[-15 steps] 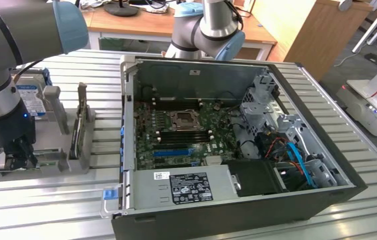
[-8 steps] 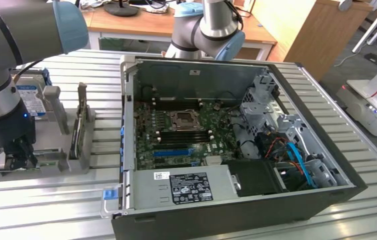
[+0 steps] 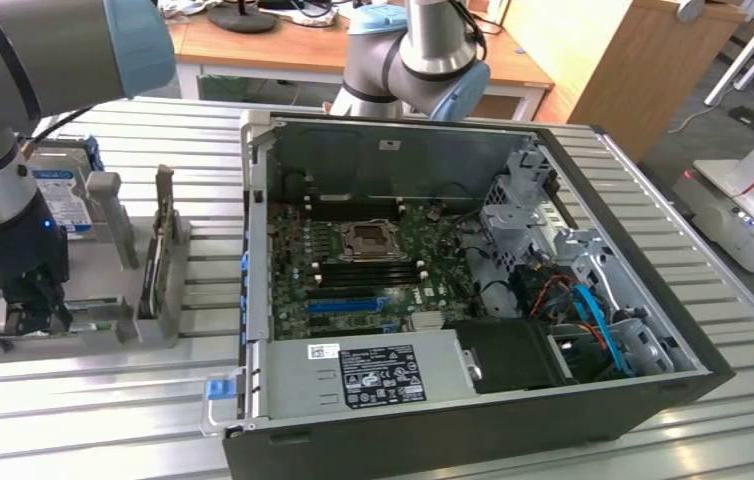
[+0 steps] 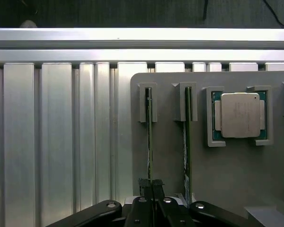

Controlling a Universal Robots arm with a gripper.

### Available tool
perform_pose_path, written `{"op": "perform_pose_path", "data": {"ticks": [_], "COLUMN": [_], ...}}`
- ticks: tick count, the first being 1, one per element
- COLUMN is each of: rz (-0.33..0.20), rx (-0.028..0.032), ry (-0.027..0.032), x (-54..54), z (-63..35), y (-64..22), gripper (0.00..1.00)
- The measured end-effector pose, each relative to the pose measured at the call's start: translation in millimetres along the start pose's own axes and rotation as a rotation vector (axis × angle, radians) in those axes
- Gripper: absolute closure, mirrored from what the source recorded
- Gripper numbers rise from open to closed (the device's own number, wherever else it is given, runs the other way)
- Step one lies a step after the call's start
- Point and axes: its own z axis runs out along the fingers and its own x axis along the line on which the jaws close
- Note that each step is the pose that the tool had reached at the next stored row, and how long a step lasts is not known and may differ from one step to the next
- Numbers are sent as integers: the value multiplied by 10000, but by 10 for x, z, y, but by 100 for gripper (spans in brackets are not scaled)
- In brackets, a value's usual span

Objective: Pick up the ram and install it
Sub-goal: 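Pick up the ram and move it above insertion slot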

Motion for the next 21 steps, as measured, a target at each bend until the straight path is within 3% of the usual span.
{"op": "perform_pose_path", "data": {"ticks": [5, 21], "rz": [1, -2], "rx": [0, 1], "ry": [0, 1], "x": [-2, -8], "z": [-122, -644], "y": [2, 9], "gripper": [88, 88]}}
